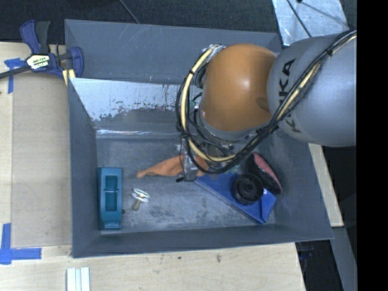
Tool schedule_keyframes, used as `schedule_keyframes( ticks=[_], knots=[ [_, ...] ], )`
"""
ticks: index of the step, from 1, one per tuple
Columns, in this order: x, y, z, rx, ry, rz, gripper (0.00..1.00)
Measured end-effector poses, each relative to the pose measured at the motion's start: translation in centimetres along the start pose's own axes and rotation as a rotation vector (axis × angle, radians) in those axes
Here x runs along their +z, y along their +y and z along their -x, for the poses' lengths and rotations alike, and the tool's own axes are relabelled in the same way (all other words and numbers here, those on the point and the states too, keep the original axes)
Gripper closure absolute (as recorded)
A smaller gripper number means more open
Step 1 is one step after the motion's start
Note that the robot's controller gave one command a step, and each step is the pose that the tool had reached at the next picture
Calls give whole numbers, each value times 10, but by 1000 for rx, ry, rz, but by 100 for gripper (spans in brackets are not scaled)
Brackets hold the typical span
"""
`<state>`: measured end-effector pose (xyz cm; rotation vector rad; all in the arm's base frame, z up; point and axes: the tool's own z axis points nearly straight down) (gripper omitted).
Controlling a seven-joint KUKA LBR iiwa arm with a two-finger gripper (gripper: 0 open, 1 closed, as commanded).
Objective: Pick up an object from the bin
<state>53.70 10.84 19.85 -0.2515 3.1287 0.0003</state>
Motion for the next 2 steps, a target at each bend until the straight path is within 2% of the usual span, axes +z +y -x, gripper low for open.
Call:
schedule_keyframes(
  ticks=[1,2],
  knots=[
    [0,0,0,0,0,0,100],
    [-112,-4,8,36,-1,0,100]
  ],
)
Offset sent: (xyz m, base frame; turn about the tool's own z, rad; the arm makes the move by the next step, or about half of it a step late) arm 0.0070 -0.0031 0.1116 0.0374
